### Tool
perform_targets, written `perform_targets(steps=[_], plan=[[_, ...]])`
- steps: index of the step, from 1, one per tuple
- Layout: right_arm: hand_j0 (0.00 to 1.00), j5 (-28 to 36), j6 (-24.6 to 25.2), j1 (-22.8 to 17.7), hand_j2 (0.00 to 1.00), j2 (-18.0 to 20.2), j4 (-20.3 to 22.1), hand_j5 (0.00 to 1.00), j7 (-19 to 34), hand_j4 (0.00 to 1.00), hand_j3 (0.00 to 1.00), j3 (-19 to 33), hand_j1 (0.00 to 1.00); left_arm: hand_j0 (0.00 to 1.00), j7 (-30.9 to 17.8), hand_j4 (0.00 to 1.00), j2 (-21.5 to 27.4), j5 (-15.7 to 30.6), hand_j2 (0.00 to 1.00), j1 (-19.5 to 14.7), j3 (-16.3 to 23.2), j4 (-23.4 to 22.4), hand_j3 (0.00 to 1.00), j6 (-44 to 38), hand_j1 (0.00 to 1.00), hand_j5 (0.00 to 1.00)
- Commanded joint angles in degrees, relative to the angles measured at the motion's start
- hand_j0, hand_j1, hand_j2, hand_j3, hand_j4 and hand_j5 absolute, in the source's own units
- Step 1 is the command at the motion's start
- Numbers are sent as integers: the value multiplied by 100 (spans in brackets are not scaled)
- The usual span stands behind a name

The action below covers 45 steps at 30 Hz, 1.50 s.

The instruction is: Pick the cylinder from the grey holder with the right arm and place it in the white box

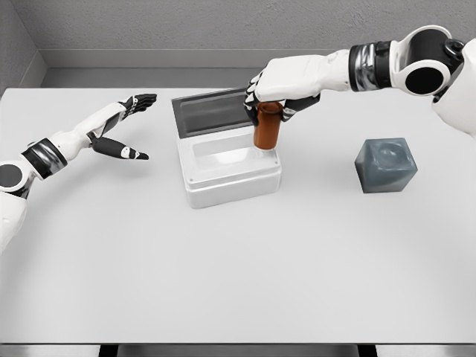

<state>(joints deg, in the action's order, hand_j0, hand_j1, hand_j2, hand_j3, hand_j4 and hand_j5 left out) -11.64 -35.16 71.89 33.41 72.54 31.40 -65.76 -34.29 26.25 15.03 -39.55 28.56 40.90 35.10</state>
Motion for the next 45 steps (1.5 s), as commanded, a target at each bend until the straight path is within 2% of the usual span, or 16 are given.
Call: perform_targets(steps=[1, 4, 13, 24, 25, 45], plan=[[49, 30, 16, 0, 49, -1, -3, 49, -11, 49, 49, 11, 49, 100, 1, 100, 3, 53, 100, 0, -9, 5, 100, -10, 100, 100], [57, 30, 16, 0, 57, -1, -3, 57, -3, 57, 57, 28, 57, 100, 1, 100, -6, 44, 100, 0, -9, 5, 100, -10, 100, 100], [60, 30, 16, -18, 60, 7, -3, 60, -3, 60, 60, 46, 60, 100, 1, 100, -6, 44, 100, 0, -9, 14, 100, -10, 100, 100], [76, 30, 16, -44, 76, -10, -12, 76, -3, 76, 76, 55, 76, 100, 1, 100, 3, 53, 100, 9, -9, 14, 100, -10, 100, 100], [81, 30, 16, -53, 81, -19, -20, 81, -3, 81, 81, 55, 81, 100, 1, 100, 3, 44, 100, 9, -9, 14, 100, -10, 100, 100], [87, 83, 16, 35, 87, 86, 111, 87, -73, 87, 87, 107, 87, 100, 1, 100, 56, 35, 100, 9, 79, 5, 100, -10, 100, 100]])
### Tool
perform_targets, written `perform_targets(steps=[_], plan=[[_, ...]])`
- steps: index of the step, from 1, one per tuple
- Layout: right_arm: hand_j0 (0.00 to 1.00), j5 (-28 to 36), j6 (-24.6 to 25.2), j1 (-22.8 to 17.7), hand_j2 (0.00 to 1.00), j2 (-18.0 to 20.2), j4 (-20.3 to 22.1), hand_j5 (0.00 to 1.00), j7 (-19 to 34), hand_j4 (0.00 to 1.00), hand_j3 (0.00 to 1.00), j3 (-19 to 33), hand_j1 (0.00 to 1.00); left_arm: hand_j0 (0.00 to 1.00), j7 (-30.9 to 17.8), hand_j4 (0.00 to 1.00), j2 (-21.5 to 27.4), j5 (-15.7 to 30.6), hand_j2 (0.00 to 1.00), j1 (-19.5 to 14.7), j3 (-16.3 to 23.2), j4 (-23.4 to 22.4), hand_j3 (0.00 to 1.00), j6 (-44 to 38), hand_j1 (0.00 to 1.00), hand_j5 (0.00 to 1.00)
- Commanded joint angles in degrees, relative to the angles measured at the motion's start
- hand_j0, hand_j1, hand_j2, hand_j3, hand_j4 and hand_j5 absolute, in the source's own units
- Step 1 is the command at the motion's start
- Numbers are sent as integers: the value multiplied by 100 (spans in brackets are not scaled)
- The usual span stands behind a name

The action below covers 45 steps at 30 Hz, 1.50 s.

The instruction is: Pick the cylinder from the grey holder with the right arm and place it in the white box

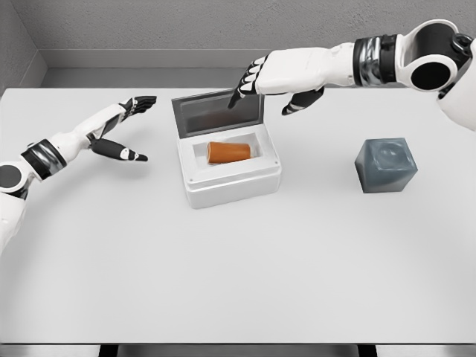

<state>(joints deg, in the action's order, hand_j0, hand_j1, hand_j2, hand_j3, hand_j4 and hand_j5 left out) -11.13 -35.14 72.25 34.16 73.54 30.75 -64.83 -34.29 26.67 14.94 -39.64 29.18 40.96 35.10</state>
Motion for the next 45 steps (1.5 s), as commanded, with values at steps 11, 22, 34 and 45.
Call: perform_targets(steps=[11, 22, 34, 45], plan=[[100, 295, 14, 79, 100, 1628, 767, 100, -482, 100, 100, 14, 100, 100, -71, 100, 22, -325, 100, -211, -35, -53, 100, -10, 100, 100], [100, 287, 14, -149, 100, 2666, 890, 100, -649, 100, 100, -48, 100, 100, -71, 100, -171, -325, 100, -598, -17, -607, 100, -10, 100, 100], [100, 287, 14, -360, 100, 2859, 1215, 100, -649, 100, 100, -65, 100, 100, -71, 100, -285, -369, 100, -756, 35, -581, 100, -10, 100, 100], [100, 295, 14, -343, 100, 2859, 1163, 100, -649, 100, 100, -39, 100, 100, -71, 100, -206, -422, 100, -659, 246, 70, 100, -10, 100, 100]])
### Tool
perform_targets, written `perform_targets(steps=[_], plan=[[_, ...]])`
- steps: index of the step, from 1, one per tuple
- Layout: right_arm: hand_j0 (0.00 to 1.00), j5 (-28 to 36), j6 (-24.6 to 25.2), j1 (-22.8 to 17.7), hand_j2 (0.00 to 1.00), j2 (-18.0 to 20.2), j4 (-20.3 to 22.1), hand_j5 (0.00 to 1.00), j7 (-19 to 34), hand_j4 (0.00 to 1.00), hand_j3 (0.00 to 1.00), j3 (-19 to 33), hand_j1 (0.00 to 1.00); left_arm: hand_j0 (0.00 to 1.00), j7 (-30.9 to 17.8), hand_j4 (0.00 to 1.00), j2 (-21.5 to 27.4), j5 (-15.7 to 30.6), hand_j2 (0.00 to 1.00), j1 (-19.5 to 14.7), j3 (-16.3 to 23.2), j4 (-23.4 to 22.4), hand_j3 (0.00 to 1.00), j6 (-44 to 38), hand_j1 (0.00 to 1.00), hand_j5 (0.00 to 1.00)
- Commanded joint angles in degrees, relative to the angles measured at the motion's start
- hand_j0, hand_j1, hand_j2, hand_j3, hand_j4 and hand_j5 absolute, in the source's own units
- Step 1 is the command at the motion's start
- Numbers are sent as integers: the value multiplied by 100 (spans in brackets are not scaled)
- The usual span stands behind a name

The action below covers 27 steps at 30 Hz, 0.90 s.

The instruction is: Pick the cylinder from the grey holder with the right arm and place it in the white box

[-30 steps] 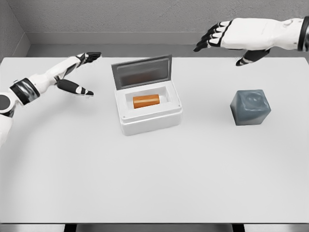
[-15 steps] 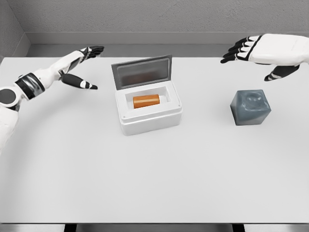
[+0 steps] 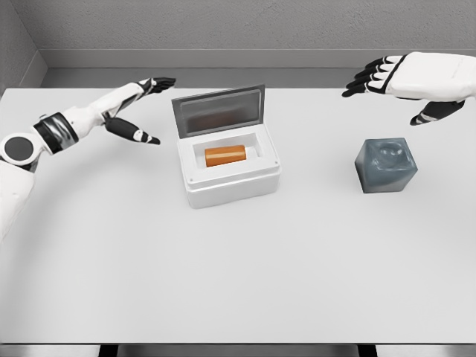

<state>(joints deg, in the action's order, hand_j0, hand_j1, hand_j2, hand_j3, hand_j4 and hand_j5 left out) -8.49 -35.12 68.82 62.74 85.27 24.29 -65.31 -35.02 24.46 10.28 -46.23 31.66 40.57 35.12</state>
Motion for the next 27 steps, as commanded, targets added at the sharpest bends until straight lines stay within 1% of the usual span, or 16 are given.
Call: perform_targets(steps=[1, 3, 5, 8, 13, 16, 18, 19, 20, 24, 27], plan=[[100, 32, 12, 0, 100, 2, -20, 100, -3, 100, 100, 9, 100, 100, 2, 100, 24, 45, 100, 0, 7, 135, 100, -12, 100, 100], [100, 32, 12, 0, 100, 2, -46, 100, -3, 100, 100, 9, 100, 100, 2, 100, 94, 45, 100, 79, 7, 363, 100, -12, 100, 100], [100, 32, 12, 0, 100, -7, -72, 100, -3, 100, 100, 9, 100, 100, 2, 100, 147, 53, 100, 97, 16, 495, 100, -12, 100, 100], [100, 32, 12, 0, 100, -33, -72, 100, -3, 100, 100, 9, 100, 100, 2, 100, 296, 97, 100, 290, 7, 829, 100, -12, 100, 100], [100, 32, 12, -18, 100, -25, -63, 100, -3, 100, 100, 0, 100, 100, 2, 100, 489, 115, 100, 431, 7, 1198, 100, -12, 100, 100], [100, 32, 12, -18, 100, -60, -72, 100, -3, 100, 100, 0, 100, 100, 2, 100, 481, 115, 100, 448, 16, 1295, 100, -12, 100, 100], [100, 32, 12, -9, 100, -69, -72, 100, -3, 100, 100, 0, 100, 100, 2, 100, 472, 229, 100, 439, 262, 1313, 100, -12, 100, 100], [100, 32, 12, -9, 100, -77, -81, 100, -3, 100, 100, 0, 100, 100, 2, 100, 472, 238, 100, 439, 297, 1321, 100, -12, 100, 100], [100, 32, 12, -9, 100, -95, -81, 100, -3, 100, 100, -8, 100, 100, 2, 100, 481, 238, 100, 439, 297, 1330, 100, -12, 100, 100], [100, 32, 12, -9, 100, -104, -90, 100, -3, 100, 100, -8, 100, 100, 2, 100, 604, 247, 100, 536, 306, 1638, 100, -12, 100, 100], [100, 32, 12, -9, 100, -121, -178, 100, -3, 100, 100, -17, 100, 100, 2, 100, 692, 291, 100, 545, 306, 1682, 100, -12, 100, 100]])
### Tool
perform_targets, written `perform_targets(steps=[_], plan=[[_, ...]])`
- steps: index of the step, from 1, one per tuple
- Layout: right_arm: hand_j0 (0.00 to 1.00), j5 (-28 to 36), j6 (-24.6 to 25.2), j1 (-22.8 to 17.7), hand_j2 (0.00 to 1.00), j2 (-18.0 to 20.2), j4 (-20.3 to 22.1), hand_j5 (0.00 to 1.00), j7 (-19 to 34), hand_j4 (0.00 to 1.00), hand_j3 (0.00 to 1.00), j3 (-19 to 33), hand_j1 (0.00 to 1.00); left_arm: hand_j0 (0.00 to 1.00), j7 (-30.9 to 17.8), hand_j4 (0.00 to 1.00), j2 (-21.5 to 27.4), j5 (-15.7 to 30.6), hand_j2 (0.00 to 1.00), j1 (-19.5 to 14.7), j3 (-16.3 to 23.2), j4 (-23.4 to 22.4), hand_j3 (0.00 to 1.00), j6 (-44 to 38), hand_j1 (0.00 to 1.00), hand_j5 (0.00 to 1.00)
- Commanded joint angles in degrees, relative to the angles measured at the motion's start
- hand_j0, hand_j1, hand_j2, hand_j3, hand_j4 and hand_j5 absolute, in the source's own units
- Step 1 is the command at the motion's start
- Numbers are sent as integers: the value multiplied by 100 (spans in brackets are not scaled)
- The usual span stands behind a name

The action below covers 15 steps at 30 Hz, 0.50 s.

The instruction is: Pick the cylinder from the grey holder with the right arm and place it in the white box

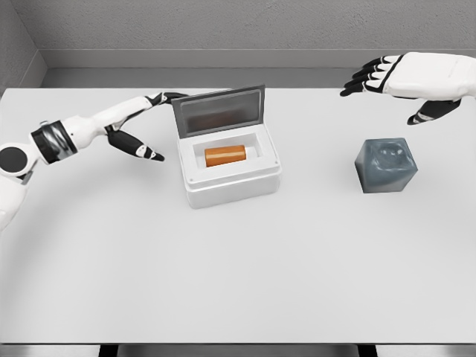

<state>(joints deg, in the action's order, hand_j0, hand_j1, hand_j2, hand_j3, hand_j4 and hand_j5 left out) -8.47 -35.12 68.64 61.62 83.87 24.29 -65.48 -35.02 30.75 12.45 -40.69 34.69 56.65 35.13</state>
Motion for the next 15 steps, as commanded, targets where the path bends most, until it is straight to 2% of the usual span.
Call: perform_targets(steps=[1, 8, 11, 15], plan=[[100, 30, 12, 0, 100, -9, -37, 100, -3, 100, 100, 0, 100, 100, 2, 100, 71, 74, 100, 9, 3, 92, 100, -13, 100, 100], [100, 30, 12, -18, 100, -9, -64, 100, -3, 100, 100, 0, 100, 100, 2, 100, 151, 74, 100, 53, -6, 241, 100, -13, 100, 100], [100, 30, 12, -26, 100, -9, -55, 100, -3, 100, 100, -18, 100, 100, 2, 100, 291, 197, 100, 158, -6, 470, 100, -13, 100, 100], [100, 21, 12, -44, 100, -9, -20, 100, -3, 100, 100, -176, 100, 100, 2, 100, 335, 249, 100, 158, -102, 399, 100, -13, 100, 100]])
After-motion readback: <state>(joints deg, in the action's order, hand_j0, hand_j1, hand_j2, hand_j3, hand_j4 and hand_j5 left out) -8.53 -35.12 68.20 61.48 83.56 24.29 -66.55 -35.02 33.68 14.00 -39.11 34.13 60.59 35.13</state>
